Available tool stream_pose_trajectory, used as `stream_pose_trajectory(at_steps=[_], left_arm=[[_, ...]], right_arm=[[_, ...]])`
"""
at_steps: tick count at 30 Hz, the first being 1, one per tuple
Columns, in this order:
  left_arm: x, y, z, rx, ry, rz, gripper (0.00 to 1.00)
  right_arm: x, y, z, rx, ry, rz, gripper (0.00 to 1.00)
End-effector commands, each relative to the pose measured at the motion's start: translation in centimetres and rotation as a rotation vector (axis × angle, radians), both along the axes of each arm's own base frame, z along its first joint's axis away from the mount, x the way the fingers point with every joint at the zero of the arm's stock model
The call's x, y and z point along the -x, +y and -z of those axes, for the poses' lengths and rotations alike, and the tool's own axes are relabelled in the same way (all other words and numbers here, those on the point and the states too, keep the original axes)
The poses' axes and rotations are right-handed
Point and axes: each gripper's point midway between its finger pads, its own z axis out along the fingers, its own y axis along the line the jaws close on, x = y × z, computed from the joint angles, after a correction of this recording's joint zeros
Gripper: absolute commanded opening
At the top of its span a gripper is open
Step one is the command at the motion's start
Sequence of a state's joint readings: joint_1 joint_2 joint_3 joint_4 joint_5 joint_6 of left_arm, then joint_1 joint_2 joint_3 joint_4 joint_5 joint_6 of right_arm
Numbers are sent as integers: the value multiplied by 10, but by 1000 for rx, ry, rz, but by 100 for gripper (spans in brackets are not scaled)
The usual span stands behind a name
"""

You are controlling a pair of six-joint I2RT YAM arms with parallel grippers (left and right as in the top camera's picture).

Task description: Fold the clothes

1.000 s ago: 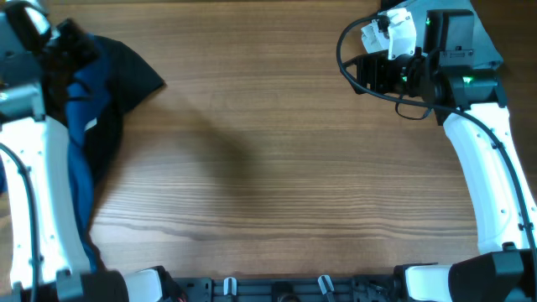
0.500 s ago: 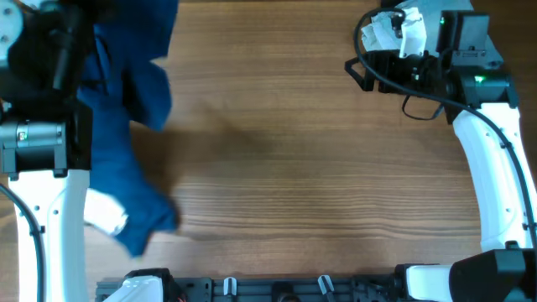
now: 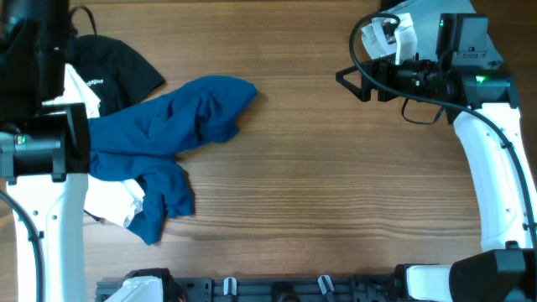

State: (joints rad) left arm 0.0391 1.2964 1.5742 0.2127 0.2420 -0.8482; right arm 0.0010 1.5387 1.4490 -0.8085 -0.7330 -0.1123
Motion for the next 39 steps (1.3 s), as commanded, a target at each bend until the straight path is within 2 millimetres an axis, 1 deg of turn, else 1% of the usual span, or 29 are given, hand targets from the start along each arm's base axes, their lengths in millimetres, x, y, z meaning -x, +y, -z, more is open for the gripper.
stream_pose_trajectory(at_steps=[1, 2, 3, 5, 7, 8, 9, 11, 13, 14, 15, 16, 17, 19, 21, 24, 27, 28, 29, 34, 37, 39], left_arm=[[-18, -7, 54, -93, 222, 4, 4], [-23, -6, 74, -138, 293, -12, 7], [-29, -3, 99, -195, 381, -36, 11], [-33, 5, 141, -286, 533, -84, 21], [-33, 21, 188, -347, 718, -163, 34], [-33, 27, 207, -365, 791, -184, 38], [-32, 31, 225, -378, 860, -193, 41], [-33, 32, 267, -458, 1000, -166, 47], [-35, 33, 301, -500, 1108, -137, 47], [-37, 35, 313, -495, 1146, -131, 49], [-39, 35, 322, -486, 1172, -112, 52], [-41, 35, 330, -472, 1192, -82, 60], [-43, 38, 334, -459, 1202, -70, 62], [-43, 50, 338, -437, 1216, -85, 67], [-42, 67, 338, -414, 1225, -118, 69], [-38, 86, 339, -386, 1242, -155, 72], [-36, 96, 340, -377, 1253, -172, 72], [-35, 98, 341, -376, 1254, -176, 72], [-36, 98, 341, -376, 1256, -179, 72], [-37, 99, 346, -375, 1268, -175, 73], [-39, 99, 353, -373, 1288, -168, 73], [-38, 99, 360, -372, 1310, -161, 73]], right_arm=[[5, 5, -17, -2, -60, -47, 89], [5, 6, -15, 3, -57, -48, 89], [5, 7, -13, 9, -54, -49, 89], [3, 9, -8, 27, -44, -46, 90], [1, 13, -1, 31, -29, -55, 91], [0, 16, 2, 31, -22, -61, 91], [-1, 18, 4, 31, -17, -67, 91], [-4, 28, 12, 17, 11, -70, 91], [-8, 43, 20, 1, 39, -83, 91], [-10, 51, 27, 2, 52, -92, 91], [-12, 60, 34, 2, 66, -100, 91], [-16, 73, 45, 7, 83, -109, 91], [-19, 84, 55, 11, 97, -117, 91], [-27, 105, 77, 23, 118, -125, 91], [-38, 120, 107, 68, 129, -109, 93], [-47, 137, 144, 92, 142, -128, 94], [-53, 147, 174, 93, 152, -151, 99], [-54, 151, 180, 83, 147, -173, 100], [-53, 160, 185, 48, 138, -219, 99], [-55, 176, 198, -21, 119, -279, 100], [-58, 188, 210, -29, 86, -301, 100], [-60, 192, 217, -31, 78, -308, 100]])
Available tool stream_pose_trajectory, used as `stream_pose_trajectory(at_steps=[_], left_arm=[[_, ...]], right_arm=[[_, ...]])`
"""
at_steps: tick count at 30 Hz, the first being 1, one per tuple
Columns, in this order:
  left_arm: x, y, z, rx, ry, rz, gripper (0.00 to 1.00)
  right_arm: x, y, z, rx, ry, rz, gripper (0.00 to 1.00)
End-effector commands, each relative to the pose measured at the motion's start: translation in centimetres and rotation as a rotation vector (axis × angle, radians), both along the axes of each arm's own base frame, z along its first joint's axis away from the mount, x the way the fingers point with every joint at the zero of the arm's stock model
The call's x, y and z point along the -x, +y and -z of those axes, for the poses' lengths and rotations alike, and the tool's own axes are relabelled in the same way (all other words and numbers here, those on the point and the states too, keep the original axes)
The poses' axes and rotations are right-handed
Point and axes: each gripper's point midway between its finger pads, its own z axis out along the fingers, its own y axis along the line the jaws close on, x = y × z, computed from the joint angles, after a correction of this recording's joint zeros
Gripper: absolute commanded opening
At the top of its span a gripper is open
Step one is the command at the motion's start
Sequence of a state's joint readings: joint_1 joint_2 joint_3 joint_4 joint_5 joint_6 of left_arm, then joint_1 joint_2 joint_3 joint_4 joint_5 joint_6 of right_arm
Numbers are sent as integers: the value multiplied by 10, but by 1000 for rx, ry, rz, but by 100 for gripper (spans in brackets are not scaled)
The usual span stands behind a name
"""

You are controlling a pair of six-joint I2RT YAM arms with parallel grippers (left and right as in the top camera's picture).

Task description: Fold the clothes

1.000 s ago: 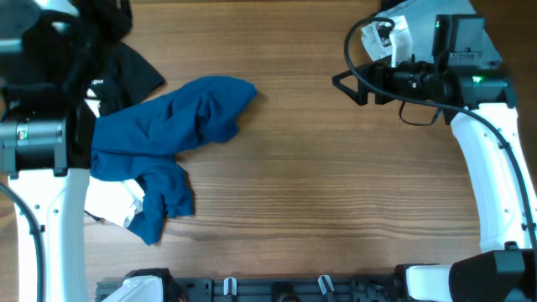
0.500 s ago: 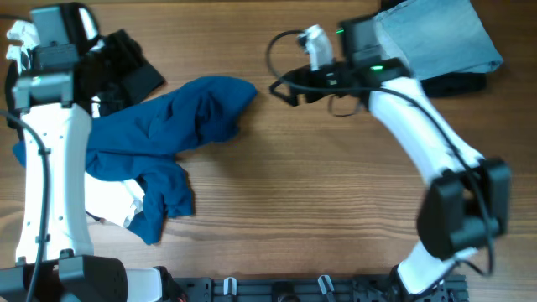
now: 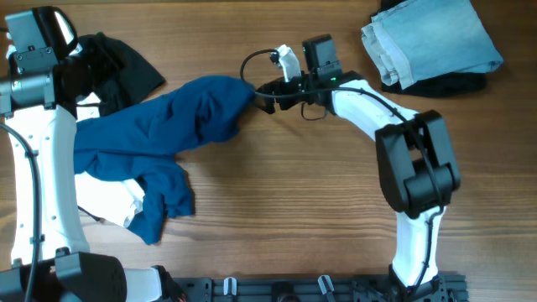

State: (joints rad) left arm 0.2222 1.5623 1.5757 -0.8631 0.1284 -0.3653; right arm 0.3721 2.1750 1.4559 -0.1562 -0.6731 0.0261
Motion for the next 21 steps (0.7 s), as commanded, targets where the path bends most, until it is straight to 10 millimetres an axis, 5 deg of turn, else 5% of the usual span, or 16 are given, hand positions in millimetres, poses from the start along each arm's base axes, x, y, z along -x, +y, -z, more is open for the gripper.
stream_pose_trajectory(at_steps=[1, 7, 11, 14, 21], left_arm=[[-2, 1, 15, 3, 43, 18, 73], [-4, 1, 32, 15, 92, 18, 71], [-5, 1, 40, 20, 114, 18, 70], [-7, 2, 45, 23, 125, 18, 69], [-7, 2, 47, 26, 130, 15, 68]], right_arm=[[5, 17, 16, -26, 7, -56, 99], [-9, 23, 17, -55, -77, -61, 92], [-18, 32, 9, -115, -124, -55, 78], [-18, 41, 2, -152, -172, -90, 75], [-5, 38, 19, -94, -144, -137, 66]])
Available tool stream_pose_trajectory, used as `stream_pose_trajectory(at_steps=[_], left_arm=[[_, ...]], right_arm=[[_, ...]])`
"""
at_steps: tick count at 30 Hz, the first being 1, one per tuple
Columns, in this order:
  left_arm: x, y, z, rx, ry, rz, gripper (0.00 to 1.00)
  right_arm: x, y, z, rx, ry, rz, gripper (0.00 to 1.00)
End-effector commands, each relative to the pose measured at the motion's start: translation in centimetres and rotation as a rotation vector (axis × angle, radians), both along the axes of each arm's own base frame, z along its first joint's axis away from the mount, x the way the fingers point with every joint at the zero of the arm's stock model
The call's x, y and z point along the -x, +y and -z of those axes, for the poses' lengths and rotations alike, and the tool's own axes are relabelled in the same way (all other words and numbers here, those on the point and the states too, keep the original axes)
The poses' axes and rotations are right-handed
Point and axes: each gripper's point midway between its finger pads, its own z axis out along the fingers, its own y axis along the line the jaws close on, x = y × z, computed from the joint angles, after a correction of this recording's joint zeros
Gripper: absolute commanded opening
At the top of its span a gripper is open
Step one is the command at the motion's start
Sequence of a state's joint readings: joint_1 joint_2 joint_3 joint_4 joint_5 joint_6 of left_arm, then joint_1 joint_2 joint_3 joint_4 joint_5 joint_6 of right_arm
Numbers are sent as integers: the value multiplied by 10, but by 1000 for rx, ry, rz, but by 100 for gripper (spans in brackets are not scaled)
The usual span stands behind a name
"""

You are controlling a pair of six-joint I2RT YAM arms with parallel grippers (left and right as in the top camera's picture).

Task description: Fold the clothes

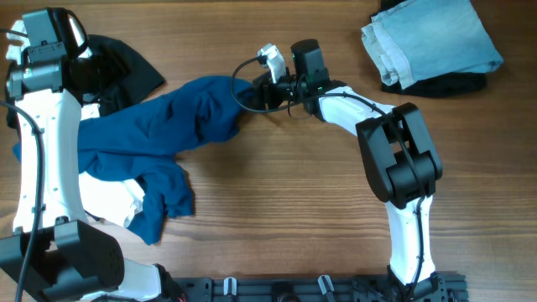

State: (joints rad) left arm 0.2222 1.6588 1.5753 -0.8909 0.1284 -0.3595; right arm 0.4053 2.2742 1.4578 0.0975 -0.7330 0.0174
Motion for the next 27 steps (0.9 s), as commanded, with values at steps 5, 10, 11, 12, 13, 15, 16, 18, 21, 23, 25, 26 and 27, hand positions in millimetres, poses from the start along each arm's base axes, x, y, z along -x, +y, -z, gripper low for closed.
stream_pose_trajectory(at_steps=[5, 10, 11, 12, 13, 15, 16, 18, 21, 23, 25, 26, 27], left_arm=[[-1, 1, 4, 3, 9, 11, 67], [-1, 1, 4, 2, 8, 11, 66], [-1, 1, 4, 2, 8, 11, 66], [-1, 1, 4, 2, 8, 11, 66], [-1, 0, 4, 3, 8, 11, 64], [-1, 0, 4, 3, 8, 11, 62], [-1, 1, 4, 2, 8, 11, 61], [-2, 1, 3, 1, 4, 12, 60], [-4, 1, 0, -4, -11, 14, 59], [-6, 2, -4, -8, -29, 14, 58], [-6, 2, -10, -14, -50, 14, 57], [-6, 2, -15, -17, -63, 15, 57], [-5, 1, -18, -24, -70, 21, 57]], right_arm=[[1, -1, 12, 8, 50, 10, 4], [-6, -41, -14, 26, 96, 70, 4], [-9, -52, -26, 29, 91, 86, 4], [-10, -66, -44, 35, 83, 103, 4], [-10, -78, -61, 42, 68, 114, 4], [-5, -101, -96, 62, 44, 135, 4], [-1, -115, -119, 81, 34, 161, 4], [7, -136, -152, 124, 18, 214, 4], [28, -162, -209, 207, -35, 274, 4], [43, -166, -244, 224, -78, 268, 4], [54, -168, -269, 222, -99, 265, 4], [59, -168, -277, 221, -101, 265, 4], [62, -169, -280, 221, -92, 266, 4]])
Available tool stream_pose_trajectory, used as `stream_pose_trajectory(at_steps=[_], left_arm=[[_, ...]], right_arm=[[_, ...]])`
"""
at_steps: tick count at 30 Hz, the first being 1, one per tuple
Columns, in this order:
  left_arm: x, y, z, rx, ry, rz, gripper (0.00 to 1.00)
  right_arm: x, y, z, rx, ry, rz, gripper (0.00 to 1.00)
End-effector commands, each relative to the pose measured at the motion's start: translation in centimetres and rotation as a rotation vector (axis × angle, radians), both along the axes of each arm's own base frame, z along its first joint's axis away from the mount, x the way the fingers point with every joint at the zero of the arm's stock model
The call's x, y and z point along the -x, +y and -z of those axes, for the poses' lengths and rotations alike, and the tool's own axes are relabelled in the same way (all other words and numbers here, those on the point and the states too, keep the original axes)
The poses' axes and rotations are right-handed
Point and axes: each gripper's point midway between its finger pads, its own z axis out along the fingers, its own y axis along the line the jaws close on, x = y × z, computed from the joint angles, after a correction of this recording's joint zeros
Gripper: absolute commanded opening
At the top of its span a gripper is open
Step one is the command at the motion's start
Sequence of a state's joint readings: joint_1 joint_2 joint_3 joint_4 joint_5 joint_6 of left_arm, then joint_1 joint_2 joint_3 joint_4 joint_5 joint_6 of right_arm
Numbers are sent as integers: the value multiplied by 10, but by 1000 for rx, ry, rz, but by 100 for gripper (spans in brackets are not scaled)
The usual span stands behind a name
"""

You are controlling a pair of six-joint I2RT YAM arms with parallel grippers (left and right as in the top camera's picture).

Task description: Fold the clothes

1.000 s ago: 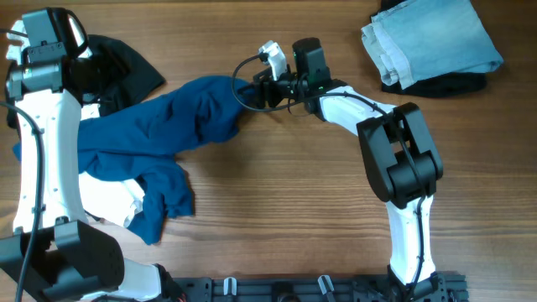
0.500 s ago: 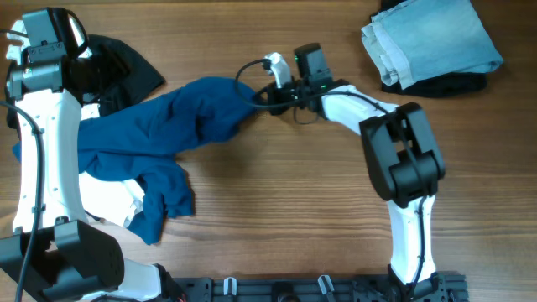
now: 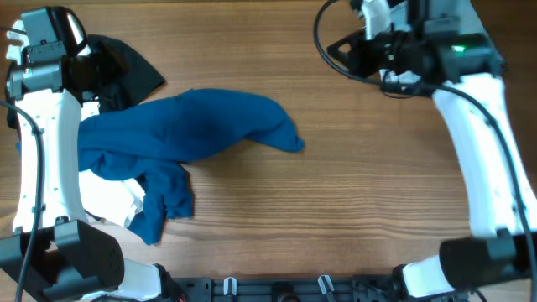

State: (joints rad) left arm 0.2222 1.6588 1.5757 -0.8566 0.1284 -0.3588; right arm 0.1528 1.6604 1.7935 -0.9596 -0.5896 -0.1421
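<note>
A blue garment (image 3: 185,130) lies crumpled on the wooden table at the left and middle. One lobe of it reaches right to about the table's middle. My right gripper (image 3: 337,50) hangs high at the back right, well clear of the cloth; its jaws are too dark to read. My left arm stands along the left edge, and its gripper (image 3: 88,74) is over a black garment (image 3: 130,71). The dark cloth hides how its jaws stand.
A white garment (image 3: 109,201) lies partly under the blue one at the front left. The raised right arm (image 3: 470,109) covers the back right corner. A black rail (image 3: 277,289) runs along the front edge. Bare wood (image 3: 352,193) fills the middle and right.
My right gripper was at the blue garment's right tip; now it is raised at the back right. The garment's right part lies farther right and nearer the front. The left arm has not moved.
First both arms were raised near the camera and the blue garment lay bunched at the left. Then my right gripper was at the garment's right tip, and stayed there. Now that tip lies drawn out toward the table's middle and the gripper is away from it.
</note>
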Motion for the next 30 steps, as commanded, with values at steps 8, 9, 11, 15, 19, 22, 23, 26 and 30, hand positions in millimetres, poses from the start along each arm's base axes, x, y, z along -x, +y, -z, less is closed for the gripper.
stream_pose_trajectory(at_steps=[8, 9, 11, 15, 19, 22, 23, 26, 30], left_arm=[[2, 0, -18, -47, -49, 53, 66], [2, 0, -18, -47, -49, 53, 66], [2, 0, -18, -47, -49, 53, 66], [2, 1, -18, -50, -47, 50, 67], [2, 2, -18, -52, -47, 49, 68], [2, 2, -18, -52, -47, 48, 68], [2, 2, -17, -52, -47, 48, 68], [2, 2, -18, -52, -47, 48, 68], [2, 2, -18, -51, -47, 48, 68]], right_arm=[[5, 52, 115, 215, 247, -136, 86], [4, 59, 134, 255, 272, -146, 93], [5, 74, 170, 332, 313, -164, 100], [1, 84, 233, 456, 396, -101, 100], [-3, 85, 271, 501, 450, -38, 98], [-7, 88, 288, 496, 465, -23, 97], [-7, 88, 292, 499, 468, -25, 96], [-4, 87, 307, 514, 489, -36, 88], [1, 86, 316, 519, 514, -43, 59]])
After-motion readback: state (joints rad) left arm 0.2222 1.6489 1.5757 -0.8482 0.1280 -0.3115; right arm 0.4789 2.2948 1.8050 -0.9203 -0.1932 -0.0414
